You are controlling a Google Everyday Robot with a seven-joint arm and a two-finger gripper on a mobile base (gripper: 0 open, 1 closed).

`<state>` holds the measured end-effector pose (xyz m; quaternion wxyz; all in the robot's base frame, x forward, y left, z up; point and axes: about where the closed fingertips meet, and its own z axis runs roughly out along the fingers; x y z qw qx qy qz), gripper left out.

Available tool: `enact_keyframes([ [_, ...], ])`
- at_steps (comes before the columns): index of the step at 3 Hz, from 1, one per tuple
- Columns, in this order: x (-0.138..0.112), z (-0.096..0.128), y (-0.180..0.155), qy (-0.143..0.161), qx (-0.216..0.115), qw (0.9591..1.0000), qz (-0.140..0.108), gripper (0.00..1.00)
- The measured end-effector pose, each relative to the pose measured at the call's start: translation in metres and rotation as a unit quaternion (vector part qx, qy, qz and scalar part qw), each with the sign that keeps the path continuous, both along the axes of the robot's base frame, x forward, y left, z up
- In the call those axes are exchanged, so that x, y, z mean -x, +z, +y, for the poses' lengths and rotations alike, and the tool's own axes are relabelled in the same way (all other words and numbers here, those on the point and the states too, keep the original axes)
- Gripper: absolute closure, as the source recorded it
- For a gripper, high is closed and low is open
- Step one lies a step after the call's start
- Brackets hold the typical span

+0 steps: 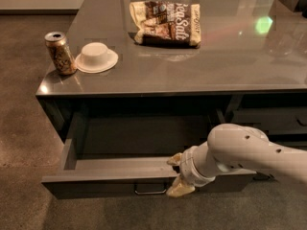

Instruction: Open top drawer

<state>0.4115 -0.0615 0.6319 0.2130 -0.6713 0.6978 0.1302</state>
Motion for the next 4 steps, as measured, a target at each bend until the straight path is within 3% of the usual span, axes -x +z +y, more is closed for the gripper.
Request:
enact_keyframes([
  [1,0.0,0.0,0.0,0.0,0.0,1.0,0.0,0.44],
  [3,0.023,-0.017,0.007,-0.019,0.015,0.9997,-0.001,0.2],
  [4,0.038,-0.022,0.008,-0.027,0.019,0.9995,0.001,0.22],
])
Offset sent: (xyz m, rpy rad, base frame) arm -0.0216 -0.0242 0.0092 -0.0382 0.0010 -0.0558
